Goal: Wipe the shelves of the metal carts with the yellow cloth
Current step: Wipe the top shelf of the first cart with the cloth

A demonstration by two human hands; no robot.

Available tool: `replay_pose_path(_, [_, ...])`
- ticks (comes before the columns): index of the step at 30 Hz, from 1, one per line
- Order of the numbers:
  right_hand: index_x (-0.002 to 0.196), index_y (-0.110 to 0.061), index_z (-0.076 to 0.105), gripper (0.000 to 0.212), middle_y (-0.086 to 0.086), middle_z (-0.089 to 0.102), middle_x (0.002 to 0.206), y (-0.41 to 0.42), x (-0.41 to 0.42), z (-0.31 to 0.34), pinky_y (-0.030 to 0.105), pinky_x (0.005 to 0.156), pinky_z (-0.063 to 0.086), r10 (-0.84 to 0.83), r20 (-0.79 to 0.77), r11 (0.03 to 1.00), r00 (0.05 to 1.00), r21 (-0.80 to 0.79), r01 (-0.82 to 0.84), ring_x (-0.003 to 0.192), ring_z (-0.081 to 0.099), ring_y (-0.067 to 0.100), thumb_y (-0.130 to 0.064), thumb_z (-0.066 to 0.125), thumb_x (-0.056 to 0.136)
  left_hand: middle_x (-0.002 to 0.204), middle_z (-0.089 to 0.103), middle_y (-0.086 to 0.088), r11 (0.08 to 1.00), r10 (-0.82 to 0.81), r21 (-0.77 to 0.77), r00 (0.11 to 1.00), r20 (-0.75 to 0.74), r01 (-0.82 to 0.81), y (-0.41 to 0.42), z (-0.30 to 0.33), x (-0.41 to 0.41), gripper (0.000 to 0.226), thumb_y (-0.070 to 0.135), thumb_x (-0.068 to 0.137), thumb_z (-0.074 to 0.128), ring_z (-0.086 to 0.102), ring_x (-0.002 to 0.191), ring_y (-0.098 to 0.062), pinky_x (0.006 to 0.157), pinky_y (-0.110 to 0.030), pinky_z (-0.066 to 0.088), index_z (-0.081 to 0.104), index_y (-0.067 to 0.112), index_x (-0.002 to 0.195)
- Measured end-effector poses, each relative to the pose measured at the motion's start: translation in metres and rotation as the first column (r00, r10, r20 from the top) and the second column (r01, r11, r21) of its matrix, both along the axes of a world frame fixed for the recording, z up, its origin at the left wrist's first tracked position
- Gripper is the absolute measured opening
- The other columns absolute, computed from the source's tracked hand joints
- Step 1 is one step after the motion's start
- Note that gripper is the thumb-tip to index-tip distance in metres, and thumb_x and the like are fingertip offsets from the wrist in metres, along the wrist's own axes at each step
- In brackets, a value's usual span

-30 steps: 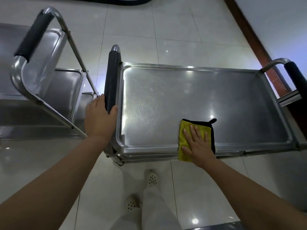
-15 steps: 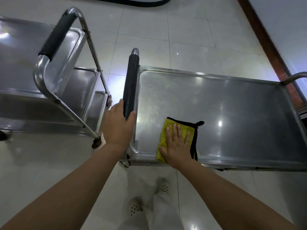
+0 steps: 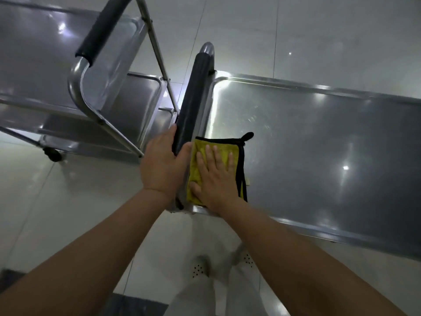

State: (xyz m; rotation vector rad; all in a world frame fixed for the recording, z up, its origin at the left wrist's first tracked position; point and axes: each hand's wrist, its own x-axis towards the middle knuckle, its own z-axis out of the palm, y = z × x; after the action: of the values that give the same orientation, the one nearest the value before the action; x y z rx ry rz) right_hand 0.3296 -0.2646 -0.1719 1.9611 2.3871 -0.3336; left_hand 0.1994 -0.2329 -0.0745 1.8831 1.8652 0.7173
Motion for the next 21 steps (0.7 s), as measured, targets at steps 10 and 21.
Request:
replay_pose_path(10, [0.152, -0.025, 0.022, 0.079, 0.007, 0.014, 0.161, -0.02, 0.096, 0.0, 0.054, 0.116, -0.003, 0.016, -0.09, 0.999, 0.996, 0.046, -0.011, 0.149, 0.004, 0.025, -0.062, 0.026, 0.083, 0.103, 0.062, -0.008, 0.998, 0.055, 0.035, 0.984, -0.171, -0.049, -0.013, 0.018, 0.021, 0.036, 0.028, 0.094, 0.055, 0.052, 0.095, -0.021, 0.069, -0.028, 0.035, 0.055, 0.013, 0.127])
replay_pose_path(21, [0.152, -0.025, 0.024, 0.076, 0.006, 0.015, 0.16, -0.052, 0.229, 0.007, 0.051, 0.117, -0.002, -0.164, -0.017, 0.986, 0.986, 0.023, 0.165, 0.148, 0.005, 0.024, -0.061, 0.03, 0.085, 0.112, 0.06, -0.019, 0.999, 0.049, -0.002, 0.939, -0.341, -0.053, -0.016, 0.028, 0.035, 0.044, 0.028, 0.096, 0.052, 0.052, 0.104, -0.036, 0.073, -0.046, 0.045, 0.047, 0.008, 0.134])
